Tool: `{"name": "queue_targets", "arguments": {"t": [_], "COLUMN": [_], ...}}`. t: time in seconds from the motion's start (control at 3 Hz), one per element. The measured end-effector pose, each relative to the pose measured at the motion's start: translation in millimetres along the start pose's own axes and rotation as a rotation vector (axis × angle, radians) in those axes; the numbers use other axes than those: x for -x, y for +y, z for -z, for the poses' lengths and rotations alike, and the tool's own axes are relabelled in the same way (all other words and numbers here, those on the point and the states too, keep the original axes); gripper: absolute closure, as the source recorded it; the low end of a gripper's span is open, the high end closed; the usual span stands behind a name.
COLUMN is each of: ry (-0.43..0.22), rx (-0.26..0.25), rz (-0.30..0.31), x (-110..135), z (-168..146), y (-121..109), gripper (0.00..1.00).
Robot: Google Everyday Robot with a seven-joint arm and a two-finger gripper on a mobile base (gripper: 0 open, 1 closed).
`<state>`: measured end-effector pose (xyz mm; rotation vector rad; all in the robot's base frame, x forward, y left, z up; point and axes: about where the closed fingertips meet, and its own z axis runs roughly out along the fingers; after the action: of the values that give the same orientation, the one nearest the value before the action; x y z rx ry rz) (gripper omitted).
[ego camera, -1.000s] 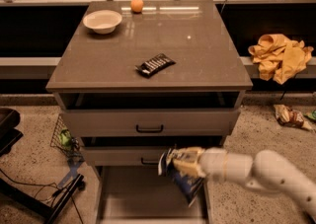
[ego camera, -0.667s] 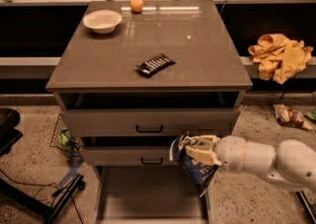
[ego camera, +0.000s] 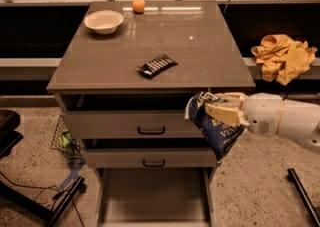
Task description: Pick blue chip bag from bottom drawer and place on counter
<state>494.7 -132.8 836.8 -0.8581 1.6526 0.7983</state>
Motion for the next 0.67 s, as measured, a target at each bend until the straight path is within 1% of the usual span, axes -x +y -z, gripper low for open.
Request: {"name": "queue_targets", "arguments": {"t": [0.33, 0.67], "ry": [-0.021, -0.021], "rx": [-0.078, -0.084], "rz": [0.066, 0.065], "x": [66.6, 69.8], "z": [0.4, -0.1], "y": [-6.6, -9.2], "gripper": [1.0, 1.0]}}
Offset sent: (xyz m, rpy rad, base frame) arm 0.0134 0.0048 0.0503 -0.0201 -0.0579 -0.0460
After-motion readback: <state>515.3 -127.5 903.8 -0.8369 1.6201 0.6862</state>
